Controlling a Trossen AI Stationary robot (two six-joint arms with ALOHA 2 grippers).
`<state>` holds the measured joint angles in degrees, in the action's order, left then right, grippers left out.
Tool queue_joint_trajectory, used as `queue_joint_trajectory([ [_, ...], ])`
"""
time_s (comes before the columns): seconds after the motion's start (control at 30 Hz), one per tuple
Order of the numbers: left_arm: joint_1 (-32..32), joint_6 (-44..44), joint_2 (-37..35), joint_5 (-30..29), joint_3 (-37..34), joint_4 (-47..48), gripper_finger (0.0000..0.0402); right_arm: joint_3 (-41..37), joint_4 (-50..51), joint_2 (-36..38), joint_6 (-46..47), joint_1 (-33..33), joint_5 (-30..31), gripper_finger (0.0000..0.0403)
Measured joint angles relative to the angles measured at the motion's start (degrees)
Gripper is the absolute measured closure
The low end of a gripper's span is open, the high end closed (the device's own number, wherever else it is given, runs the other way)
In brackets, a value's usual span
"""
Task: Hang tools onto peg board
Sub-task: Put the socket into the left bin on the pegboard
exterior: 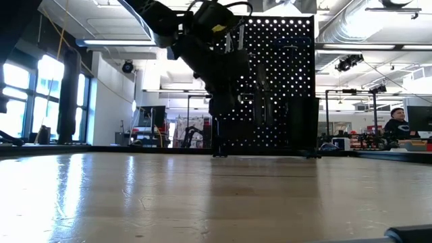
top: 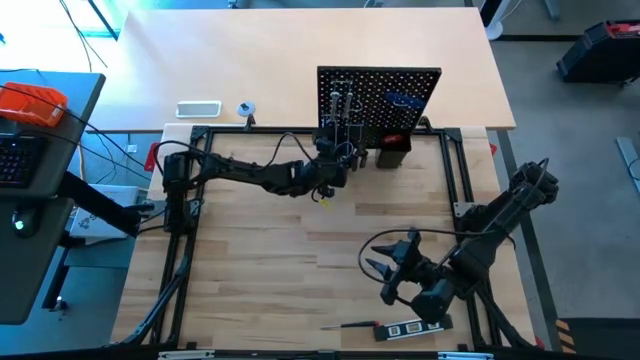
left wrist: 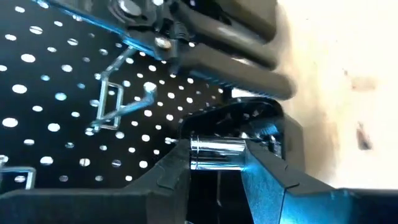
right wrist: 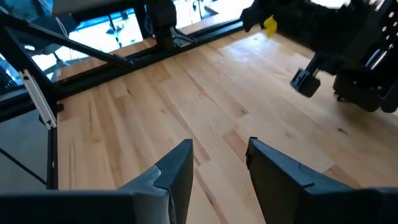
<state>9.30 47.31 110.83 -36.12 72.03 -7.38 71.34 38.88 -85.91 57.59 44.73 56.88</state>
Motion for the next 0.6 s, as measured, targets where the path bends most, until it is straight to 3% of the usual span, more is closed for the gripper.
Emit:
queue_joint_trajectory([
  [0.33,-0.2,-0.7,0.0,-0.7,-0.1,1.3,0.0291,0.0,-0.1,0.0,0.7,1.6,1.4,0.0256],
  [0.6,-0.1,0.7,0.0,-3.8,-0.1,2.9,0.0250,0.0,-0.3,0.0,0.9,2.0,1.9,0.0256],
])
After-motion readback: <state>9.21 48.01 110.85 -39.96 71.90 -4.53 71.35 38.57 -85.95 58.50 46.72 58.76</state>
